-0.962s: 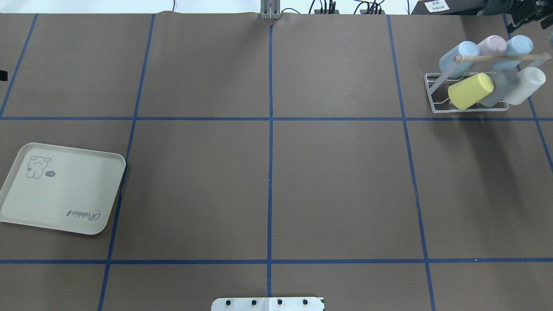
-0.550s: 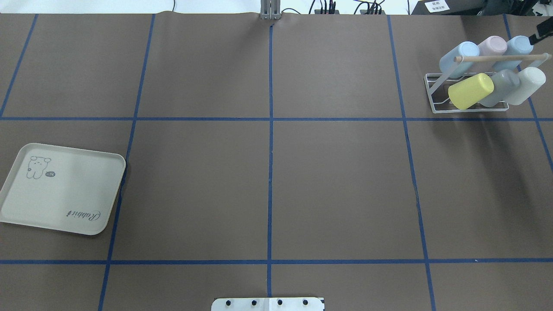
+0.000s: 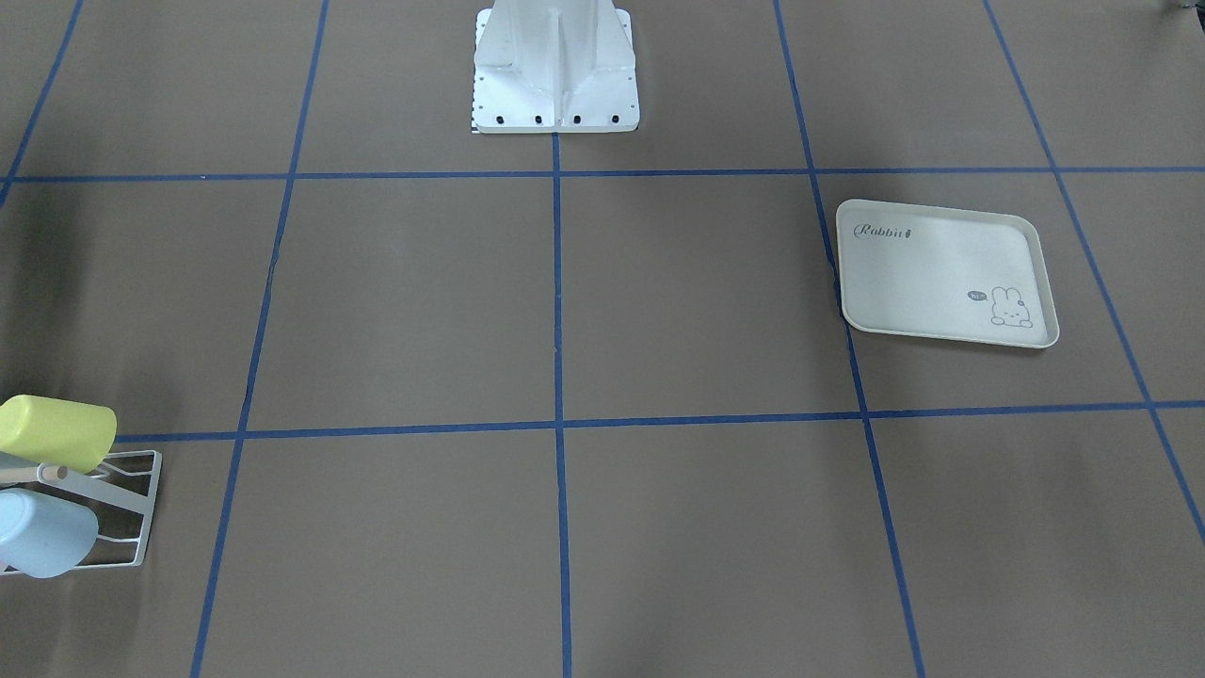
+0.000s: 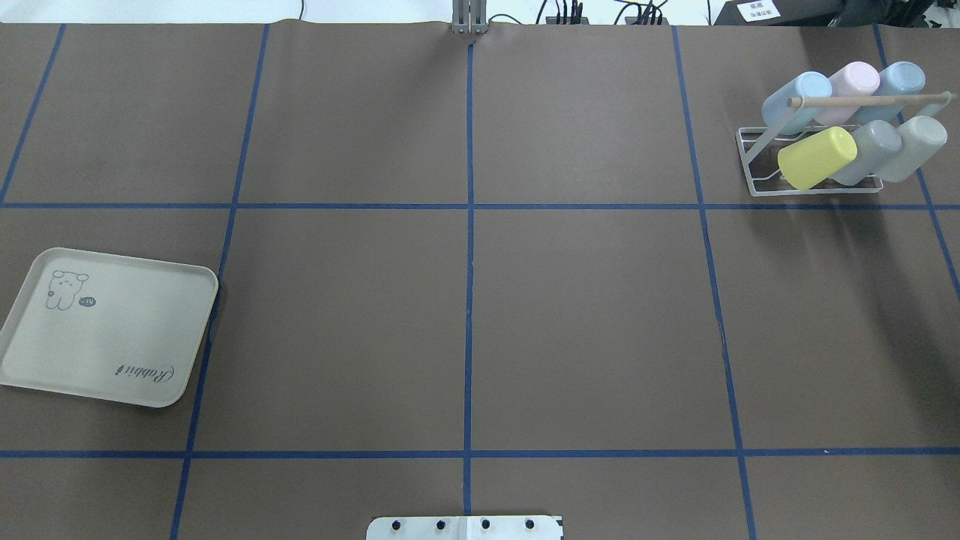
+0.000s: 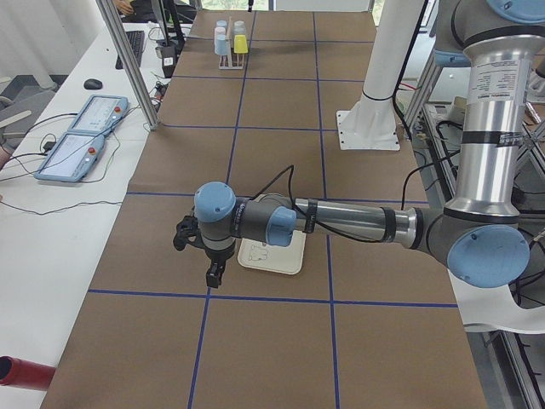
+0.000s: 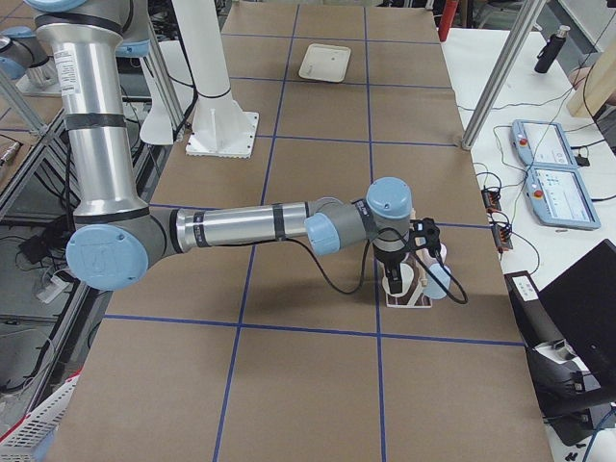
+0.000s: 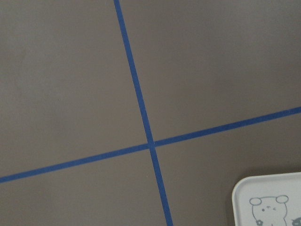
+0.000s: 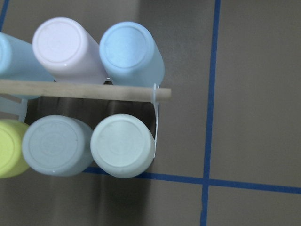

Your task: Transfer IKEA cup to right arm and place on rack

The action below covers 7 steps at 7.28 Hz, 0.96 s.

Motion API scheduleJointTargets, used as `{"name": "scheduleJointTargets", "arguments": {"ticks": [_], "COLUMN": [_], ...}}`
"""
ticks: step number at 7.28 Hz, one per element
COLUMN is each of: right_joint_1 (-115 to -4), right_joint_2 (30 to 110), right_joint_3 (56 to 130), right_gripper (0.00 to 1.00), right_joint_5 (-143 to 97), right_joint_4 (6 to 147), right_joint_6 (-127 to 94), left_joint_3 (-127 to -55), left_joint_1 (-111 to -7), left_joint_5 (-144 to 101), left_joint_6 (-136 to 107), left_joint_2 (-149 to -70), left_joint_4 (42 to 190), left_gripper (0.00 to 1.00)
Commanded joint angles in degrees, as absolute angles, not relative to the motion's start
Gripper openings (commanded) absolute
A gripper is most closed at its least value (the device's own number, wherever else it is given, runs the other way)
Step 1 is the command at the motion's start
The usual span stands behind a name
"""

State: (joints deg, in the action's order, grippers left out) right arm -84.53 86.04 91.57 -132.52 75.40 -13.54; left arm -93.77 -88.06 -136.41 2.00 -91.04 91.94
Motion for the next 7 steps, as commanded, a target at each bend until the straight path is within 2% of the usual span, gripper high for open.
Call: {"name": "scheduleJointTargets", "arguments": {"ticks": [1,4,7], "right_joint_1": [-84.55,-83.85,-83.85], "right_joint_2": [86.23,85.61,85.17], "right_joint_3": [91.84,92.46,92.47], "right_gripper": [0.99,0.99,0.99], "right_joint_5": [-132.36,-129.81,-129.90], "right_joint_4": [77.76,82.26,83.49], "right_joint_6": [-14.06,-14.23,-13.45], "left_joint_3": [-93.26,-93.52,-98.34], "left_joint_1": [-88.68,-88.42,-88.68], "left_joint_5": [-138.16,-137.55,-135.78], "left_joint_6": [1.76,2.11,2.02], "left_joint_2": [-90.53,-88.06,-85.10], "left_joint_4": [86.57,90.00,91.31], "left_gripper": [1.00,1.00,1.00]}}
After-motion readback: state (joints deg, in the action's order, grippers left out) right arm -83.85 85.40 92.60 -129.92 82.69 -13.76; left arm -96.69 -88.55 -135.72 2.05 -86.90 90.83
